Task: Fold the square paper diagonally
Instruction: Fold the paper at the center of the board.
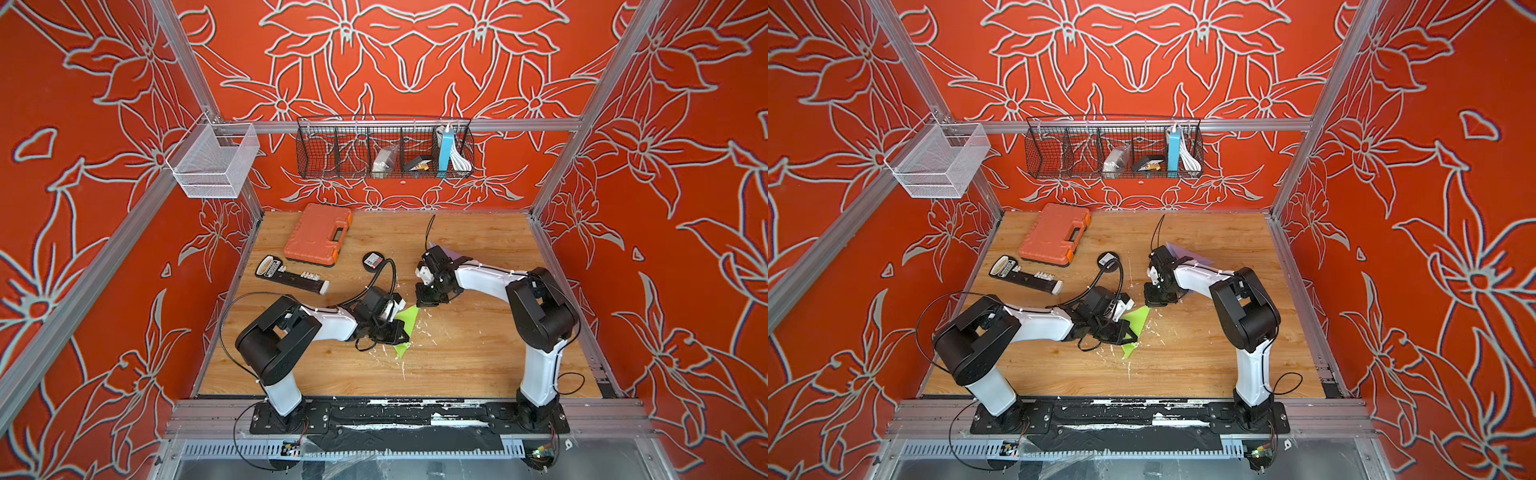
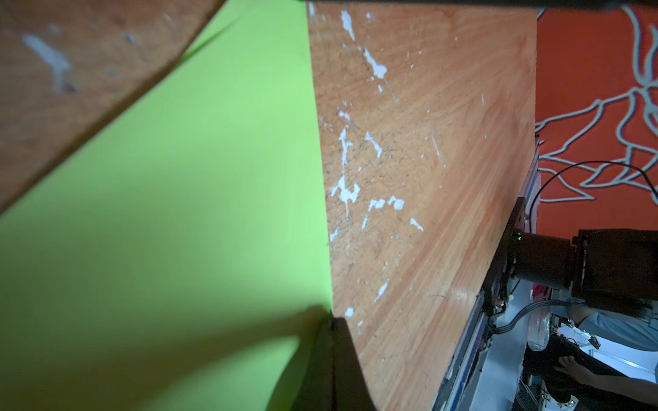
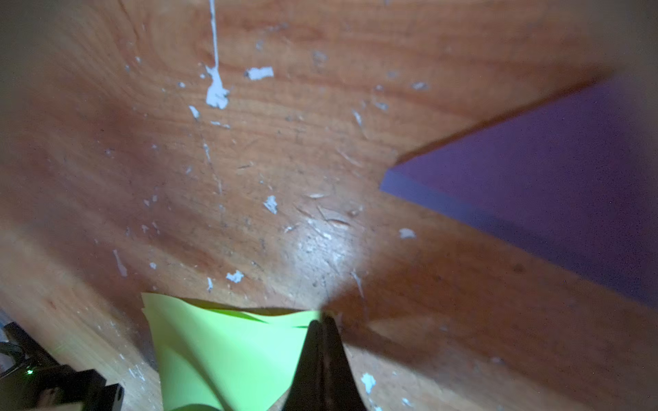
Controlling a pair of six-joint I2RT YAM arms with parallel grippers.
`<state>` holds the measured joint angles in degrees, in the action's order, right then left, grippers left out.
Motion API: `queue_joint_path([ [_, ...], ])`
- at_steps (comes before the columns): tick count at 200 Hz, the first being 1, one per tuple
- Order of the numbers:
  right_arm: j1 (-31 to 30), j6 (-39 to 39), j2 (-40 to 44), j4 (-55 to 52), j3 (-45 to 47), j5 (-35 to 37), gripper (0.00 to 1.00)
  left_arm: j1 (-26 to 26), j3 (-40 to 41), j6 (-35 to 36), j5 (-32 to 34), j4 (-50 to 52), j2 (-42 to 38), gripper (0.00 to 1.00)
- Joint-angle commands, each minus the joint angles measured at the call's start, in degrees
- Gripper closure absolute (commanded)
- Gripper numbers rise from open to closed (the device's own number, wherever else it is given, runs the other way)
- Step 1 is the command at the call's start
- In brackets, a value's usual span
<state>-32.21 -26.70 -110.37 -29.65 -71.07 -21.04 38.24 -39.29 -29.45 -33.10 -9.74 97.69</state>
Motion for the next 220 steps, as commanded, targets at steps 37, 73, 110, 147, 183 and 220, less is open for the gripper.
queue_joint_path([
  [37, -4.0, 10.87, 6.35, -7.96, -1.03, 0.06, 1.0, 0.88, 2.11, 0.77, 1.5, 4.47, -0.2, 1.0],
  [73, -7.28, 14.16, 3.41, -9.12, -3.0, -2.34, 1.0, 0.88, 2.16, 0.73, 1.78, 4.55, -0.55, 1.0],
  [110, -10.22, 12.35, -0.53, -8.4, -4.47, -2.94, 1.0, 0.88, 2.52, 0.75, 2.2, 4.55, -1.58, 1.0],
  [147, -10.73, 7.33, -1.56, -6.13, -2.56, -2.23, 1.0, 0.87, 2.47, 0.93, 1.99, 4.73, -1.42, 1.0],
  [183, -11.21, 3.58, -1.65, -6.01, -0.19, 1.41, 1.0, 0.88, 2.66, 0.76, 1.81, 4.73, -1.49, 1.0],
  [220, -11.34, 0.27, -2.02, -6.65, 0.79, 6.02, 1.0, 0.83, 3.24, 0.1, 1.81, 4.64, -1.33, 1.0],
])
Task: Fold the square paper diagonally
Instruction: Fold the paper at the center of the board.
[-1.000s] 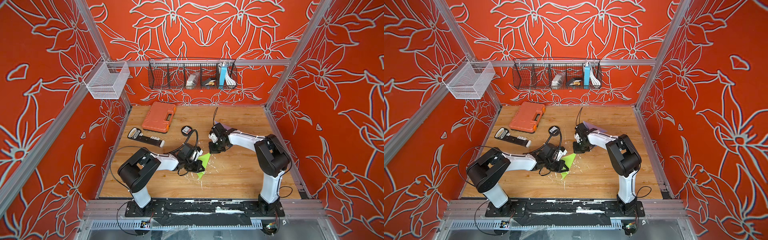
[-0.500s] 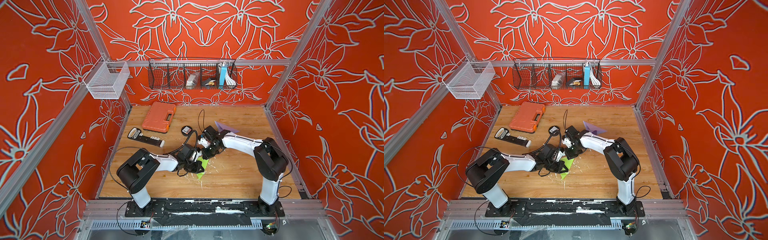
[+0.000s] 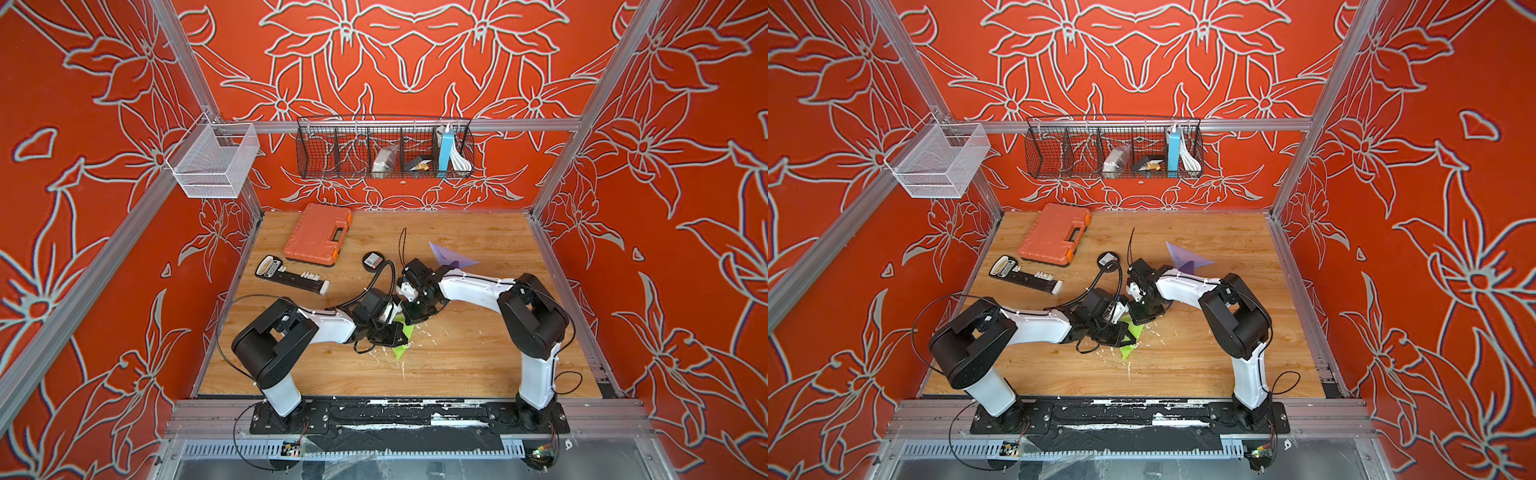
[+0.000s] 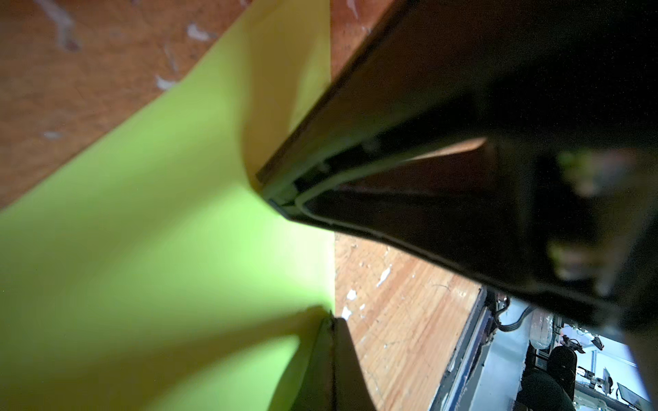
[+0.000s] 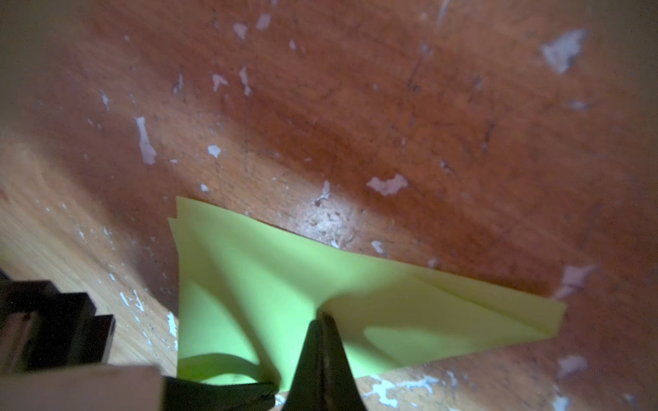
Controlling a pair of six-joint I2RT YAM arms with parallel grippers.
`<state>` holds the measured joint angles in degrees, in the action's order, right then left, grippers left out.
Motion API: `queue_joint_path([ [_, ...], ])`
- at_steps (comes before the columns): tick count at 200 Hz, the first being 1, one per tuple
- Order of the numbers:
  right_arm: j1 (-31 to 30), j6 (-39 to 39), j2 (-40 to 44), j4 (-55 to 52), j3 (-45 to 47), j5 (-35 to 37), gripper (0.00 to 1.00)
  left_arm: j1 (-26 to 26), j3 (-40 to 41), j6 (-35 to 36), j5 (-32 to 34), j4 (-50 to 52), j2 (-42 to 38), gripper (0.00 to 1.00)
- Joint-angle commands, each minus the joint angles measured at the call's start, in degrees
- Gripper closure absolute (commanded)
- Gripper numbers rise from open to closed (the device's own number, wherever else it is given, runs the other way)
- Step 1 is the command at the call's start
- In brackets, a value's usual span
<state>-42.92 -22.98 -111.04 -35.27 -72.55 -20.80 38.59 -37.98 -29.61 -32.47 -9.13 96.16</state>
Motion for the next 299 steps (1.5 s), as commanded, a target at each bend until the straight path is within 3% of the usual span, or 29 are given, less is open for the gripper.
queue_joint_path([
  [1, -0.66, -3.55, -1.36, -1.03, 2.3, 5.82, 1.0, 0.5, 1.98, 0.21, 1.18, 4.03, 0.19, 1.0],
  [63, -0.74, -10.46, -0.18, 2.45, 5.47, 9.23, 1.0, 0.61, 3.57, -0.01, 0.26, 3.64, 1.12, 1.0],
  [299, -0.69, -13.78, -1.54, 5.9, 7.51, 9.37, 1.0, 5.11, 13.18, 0.18, 1.48, 3.58, -9.34, 1.0],
])
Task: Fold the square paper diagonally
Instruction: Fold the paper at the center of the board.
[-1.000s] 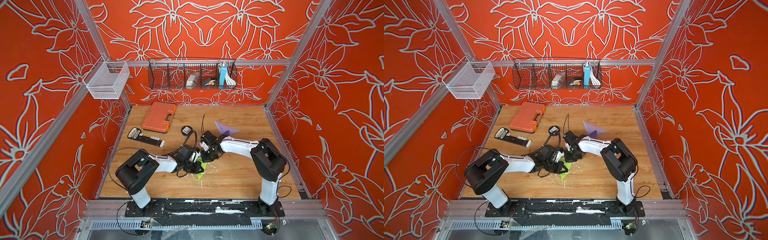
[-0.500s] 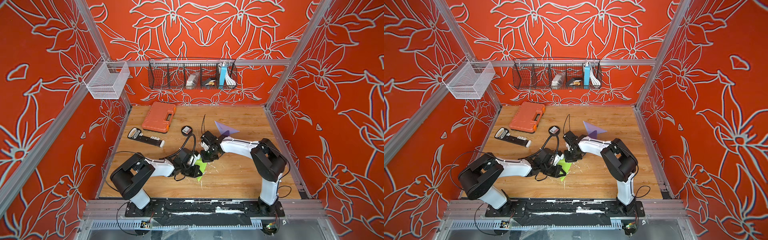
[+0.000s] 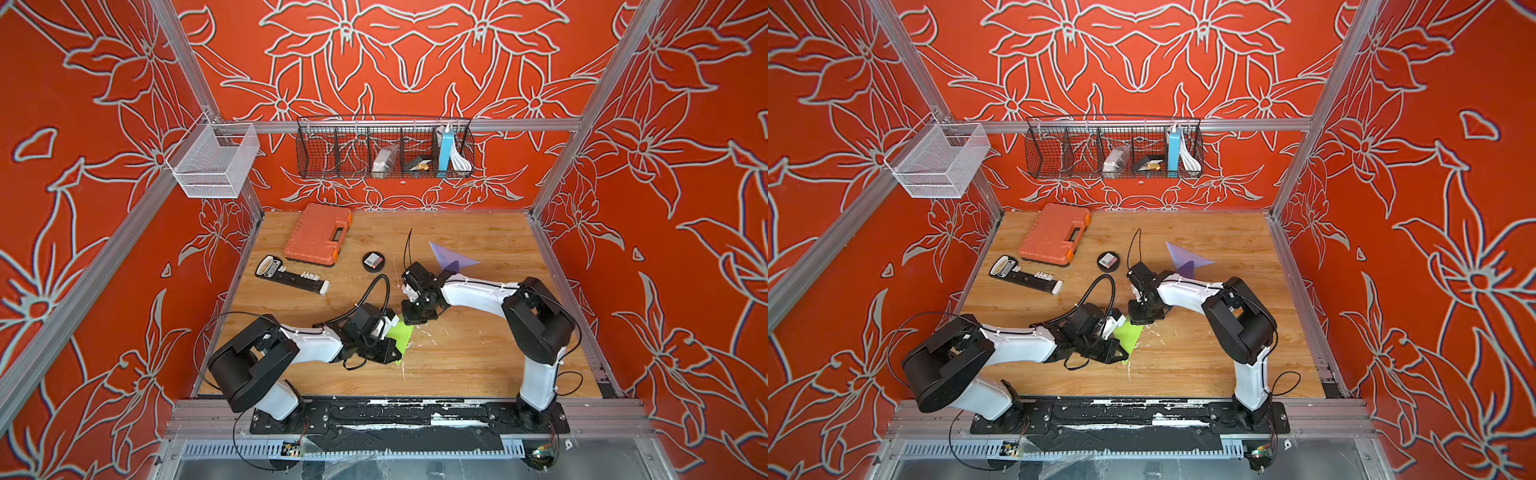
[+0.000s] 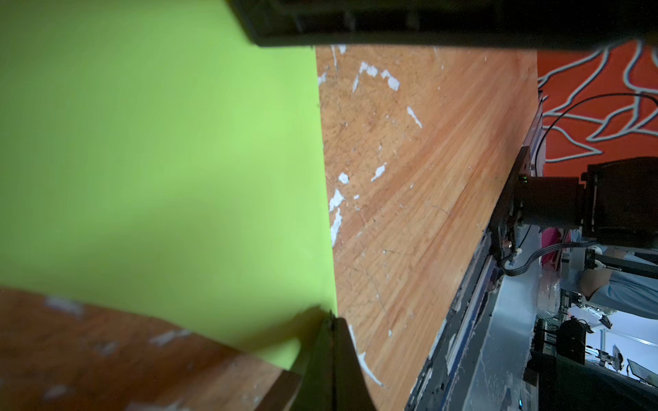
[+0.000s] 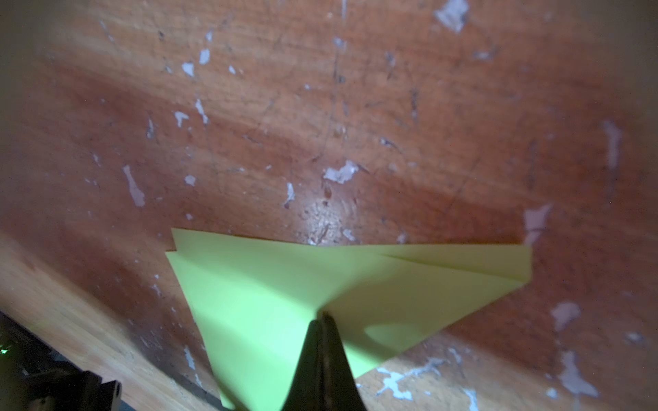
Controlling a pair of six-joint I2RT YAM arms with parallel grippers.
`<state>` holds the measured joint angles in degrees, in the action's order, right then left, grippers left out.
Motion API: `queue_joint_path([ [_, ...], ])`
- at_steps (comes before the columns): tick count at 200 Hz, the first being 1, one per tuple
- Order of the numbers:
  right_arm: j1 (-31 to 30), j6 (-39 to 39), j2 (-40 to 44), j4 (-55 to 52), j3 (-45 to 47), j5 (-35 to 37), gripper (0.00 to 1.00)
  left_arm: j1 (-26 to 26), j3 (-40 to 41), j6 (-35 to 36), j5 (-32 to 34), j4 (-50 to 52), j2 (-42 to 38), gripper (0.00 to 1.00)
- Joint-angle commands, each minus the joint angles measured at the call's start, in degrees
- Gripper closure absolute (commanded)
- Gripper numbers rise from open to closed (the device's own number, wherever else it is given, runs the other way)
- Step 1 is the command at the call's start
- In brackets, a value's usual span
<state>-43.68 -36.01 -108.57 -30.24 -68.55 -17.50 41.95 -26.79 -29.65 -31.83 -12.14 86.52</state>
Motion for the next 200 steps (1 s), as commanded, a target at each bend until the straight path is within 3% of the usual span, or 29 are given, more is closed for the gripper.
queue_joint_path([
  [1, 0.08, -0.78, -4.01, 0.88, 3.56, 6.07, 1.0, 1.78, 1.95, 0.22, 0.87, 6.56, 0.31, 1.0],
  [139, 0.04, -0.57, -3.98, 1.98, 3.79, 5.23, 1.0, 6.1, 1.02, -0.78, 3.82, 8.87, -1.08, 1.0],
  [178, -0.04, 4.97, 1.65, 3.74, 3.29, 0.08, 1.0, 6.12, 0.35, -1.18, 4.41, 8.65, -0.39, 1.0],
  [200, -0.06, 10.4, 4.94, -1.34, 0.86, -1.92, 1.0, 6.14, 0.09, -1.51, 4.24, 8.19, 0.28, 1.0],
])
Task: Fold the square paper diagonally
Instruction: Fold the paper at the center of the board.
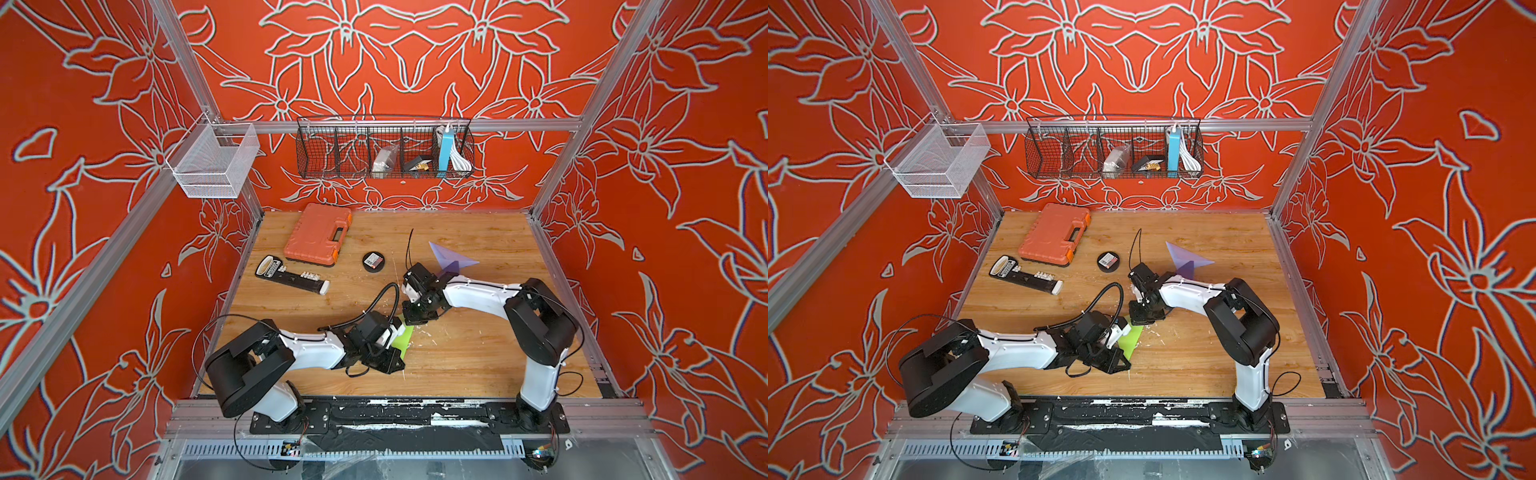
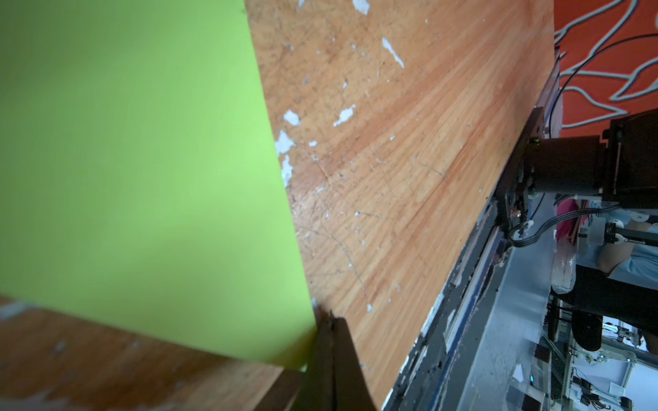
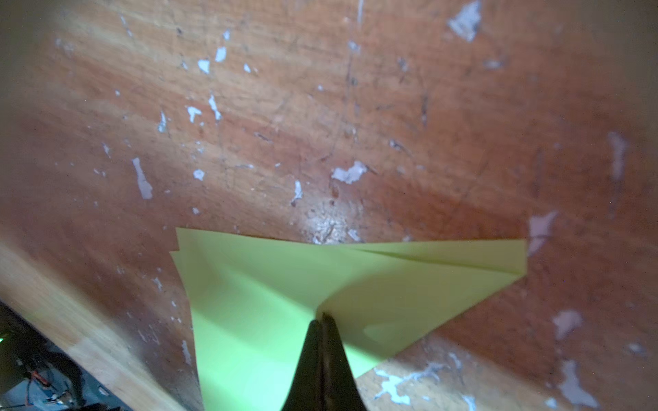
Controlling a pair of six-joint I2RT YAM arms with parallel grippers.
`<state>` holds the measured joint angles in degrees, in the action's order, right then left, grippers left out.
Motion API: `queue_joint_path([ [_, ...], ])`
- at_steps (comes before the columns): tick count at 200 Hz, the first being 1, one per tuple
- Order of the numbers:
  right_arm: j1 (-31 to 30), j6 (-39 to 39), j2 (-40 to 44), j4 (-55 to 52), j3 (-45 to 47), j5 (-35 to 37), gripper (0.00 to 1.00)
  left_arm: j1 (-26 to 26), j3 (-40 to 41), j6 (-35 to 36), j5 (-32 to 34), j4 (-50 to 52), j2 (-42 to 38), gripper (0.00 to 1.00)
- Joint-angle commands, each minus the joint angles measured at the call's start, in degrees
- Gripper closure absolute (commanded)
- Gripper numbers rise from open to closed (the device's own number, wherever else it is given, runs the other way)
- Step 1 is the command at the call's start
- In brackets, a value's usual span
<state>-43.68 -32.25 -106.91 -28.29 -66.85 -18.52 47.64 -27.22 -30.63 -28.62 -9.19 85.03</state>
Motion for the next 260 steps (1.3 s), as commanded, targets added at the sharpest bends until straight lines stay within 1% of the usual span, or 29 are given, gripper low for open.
queue_joint_path([
  [1, -0.08, 6.83, 3.37, -3.4, -0.97, -0.99, 1.0, 0.45, 0.52, -0.55, 1.03, 5.24, 1.74, 1.0],
  [30, -0.08, 9.73, 5.76, -8.09, -2.79, -2.14, 1.0, 0.46, 0.33, -0.81, 1.09, 5.96, -0.22, 1.0],
  [65, -0.05, 11.54, 7.38, -10.54, -2.85, -2.33, 1.0, 0.44, -0.81, -2.2, 4.11, 11.08, -8.76, 1.0],
  [88, -0.05, 16.71, 6.91, -12.9, -3.36, -3.21, 1.0, 0.35, -2.3, -3.5, 5.53, 14.47, -14.02, 1.0],
  [107, 0.04, 20.58, 6.24, -13.87, -3.64, -4.54, 1.0, 0.29, -4.74, -3.23, 6.33, 17.4, -15.07, 0.99],
  [126, 0.08, 22.95, 4.93, -14.81, -4.34, -5.25, 1.0, 0.13, -6.32, -3.12, 6.82, 17.83, -13.43, 0.99],
  [163, 0.26, 24.56, 2.81, -15.03, -5.01, -6.6, 1.0, -0.33, -9.0, -2.5, 5.63, 15.56, -4.57, 1.0],
  [183, 0.28, 24.82, 2.13, -14.89, -5.15, -8.02, 1.0, -0.64, -9.77, -1.59, 6.23, 14.13, -1.19, 1.0],
  [202, 0.39, 25.13, 1.89, -14.56, -4.88, -8.89, 1.0, -1.22, -10.56, -0.46, 6.9, 13.55, 0.44, 1.0],
  [224, 0.42, 24.95, 1.54, -14.08, -4.37, -9.67, 1.0, -1.75, -10.96, -0.11, 6.03, 12.34, 1.8, 1.0],
  [260, 0.43, 22.33, 1.3, -11.95, -2.8, -11.24, 1.0, -1.93, -10.67, 0.22, 6.08, 11.26, 3.51, 1.0],
])
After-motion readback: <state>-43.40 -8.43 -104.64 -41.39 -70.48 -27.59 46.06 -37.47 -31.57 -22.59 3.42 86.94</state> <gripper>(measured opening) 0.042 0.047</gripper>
